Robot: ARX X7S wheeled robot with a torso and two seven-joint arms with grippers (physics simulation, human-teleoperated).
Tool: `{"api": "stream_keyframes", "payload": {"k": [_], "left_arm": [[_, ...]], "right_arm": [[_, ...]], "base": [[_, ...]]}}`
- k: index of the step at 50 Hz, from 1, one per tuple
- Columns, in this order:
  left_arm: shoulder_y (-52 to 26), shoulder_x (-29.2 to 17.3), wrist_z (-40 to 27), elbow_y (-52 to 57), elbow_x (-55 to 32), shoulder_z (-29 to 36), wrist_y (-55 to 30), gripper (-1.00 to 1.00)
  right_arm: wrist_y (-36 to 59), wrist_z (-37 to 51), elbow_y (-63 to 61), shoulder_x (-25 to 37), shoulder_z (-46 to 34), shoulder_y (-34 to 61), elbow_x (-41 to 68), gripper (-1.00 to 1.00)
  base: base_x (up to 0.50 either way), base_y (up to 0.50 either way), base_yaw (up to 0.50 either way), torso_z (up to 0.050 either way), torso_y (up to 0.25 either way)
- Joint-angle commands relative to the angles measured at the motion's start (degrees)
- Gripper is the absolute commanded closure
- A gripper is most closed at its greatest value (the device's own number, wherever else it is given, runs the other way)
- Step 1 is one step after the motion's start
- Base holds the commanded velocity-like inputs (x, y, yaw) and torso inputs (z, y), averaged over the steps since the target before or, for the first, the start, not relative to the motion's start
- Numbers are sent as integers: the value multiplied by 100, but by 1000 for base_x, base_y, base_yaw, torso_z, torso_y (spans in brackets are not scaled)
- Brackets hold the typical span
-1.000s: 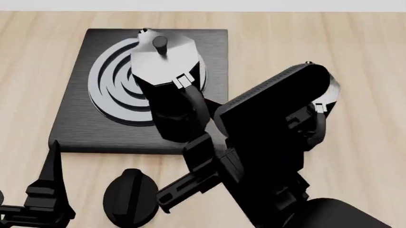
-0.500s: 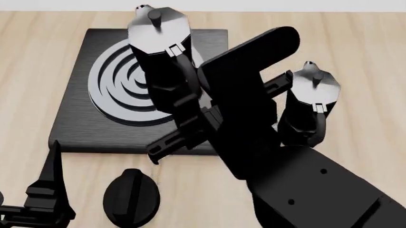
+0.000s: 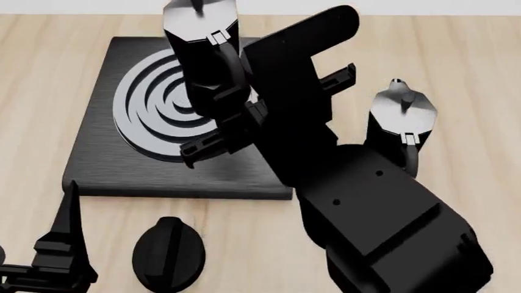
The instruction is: Put the right moka pot on the stove.
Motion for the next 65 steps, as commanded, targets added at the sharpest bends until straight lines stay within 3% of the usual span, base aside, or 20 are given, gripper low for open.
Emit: {"api": "stream_keyframes", "payload": {"k": [1,30,65], "left_arm": [[24,-8,11,-16,26,21,50,-100],[40,-51,0,32,-7,24,110,-100],[37,-85,-40,48,-30,44,146,-100]], "right_arm": [[-491,-249,646,-297,-81,201,-410,100],[-1973,-775,2400,-1022,-588,495,-1240,100],[-3118,-1134,4176,-1675,-626,756,-1281,100]], "base": [[0,0,0,0,10],[0,0,0,0,1],[0,0,0,0,1]]}}
